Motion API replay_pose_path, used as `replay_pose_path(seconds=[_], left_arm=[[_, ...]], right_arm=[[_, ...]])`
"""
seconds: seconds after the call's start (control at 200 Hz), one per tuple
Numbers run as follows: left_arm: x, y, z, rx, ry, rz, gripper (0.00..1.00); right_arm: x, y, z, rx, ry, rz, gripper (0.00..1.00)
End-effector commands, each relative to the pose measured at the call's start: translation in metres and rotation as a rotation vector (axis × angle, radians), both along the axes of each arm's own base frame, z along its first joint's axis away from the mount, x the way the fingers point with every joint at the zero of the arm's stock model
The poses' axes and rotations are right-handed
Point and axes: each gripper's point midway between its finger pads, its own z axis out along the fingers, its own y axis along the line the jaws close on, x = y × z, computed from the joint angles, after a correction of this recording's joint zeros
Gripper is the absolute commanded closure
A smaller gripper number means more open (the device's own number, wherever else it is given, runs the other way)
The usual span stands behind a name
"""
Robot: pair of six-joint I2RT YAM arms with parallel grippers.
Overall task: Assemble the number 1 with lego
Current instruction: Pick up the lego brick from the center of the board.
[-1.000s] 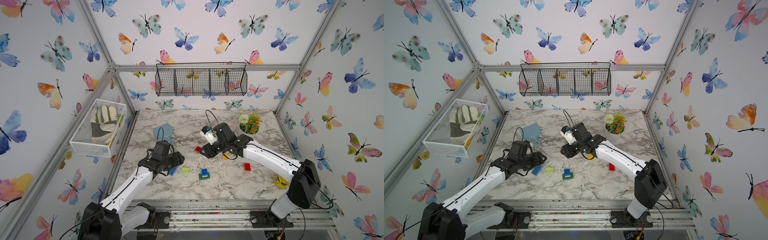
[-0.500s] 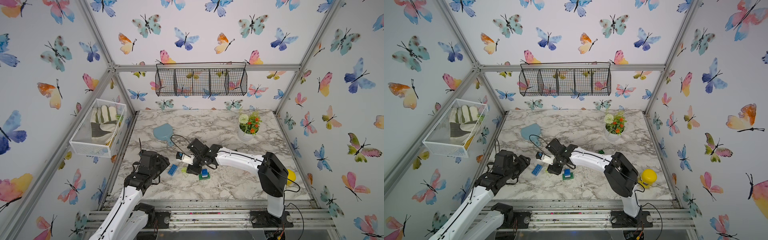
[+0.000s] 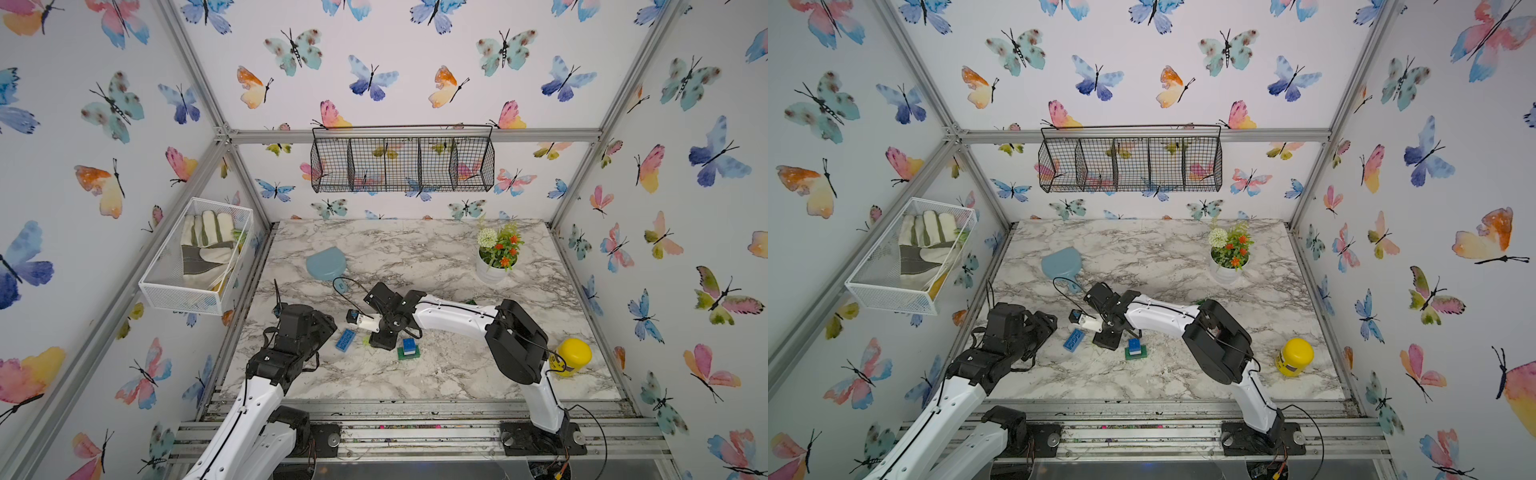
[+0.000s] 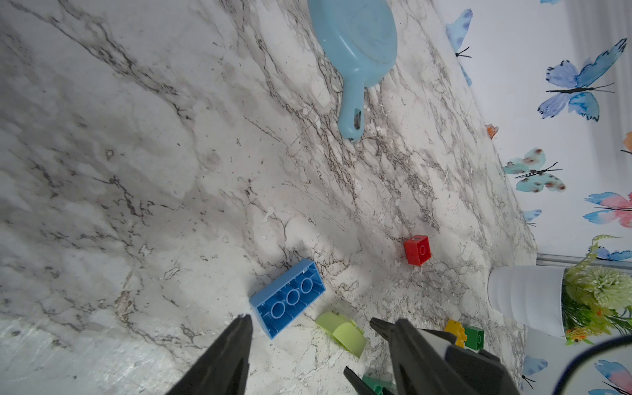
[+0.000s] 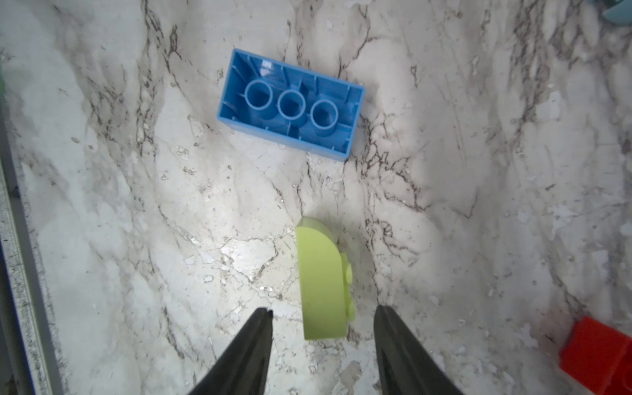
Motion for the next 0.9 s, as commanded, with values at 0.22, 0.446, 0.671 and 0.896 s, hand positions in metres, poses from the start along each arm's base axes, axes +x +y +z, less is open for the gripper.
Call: replay_pose_path(seconds=[0.22,0.446,0.671,0.896], left_arm=[[0.0,0.006,0.003,0.03,0.003,0.01,0.31],[0.002,0.007,0.007,0.042,-0.005,0.004,0.31],[0.001,0.008,0.011,0.039,-0.012,0.001,0.31],[0.0,0.01,0.02,0.043,-0.03,-0.004,0.31]], right_arm=[[-0.001,0.003,-0.019,-0.042,0.013,0.006,0.56],[0.0,0.008,-0.023,-0.038,0.021,0.005,0.53],[0.0,0.007,-0.03,-0.051,0.022,0.014,0.6],[-0.001,0.008,-0.025,-0.029,0.006,0.029,0.75]])
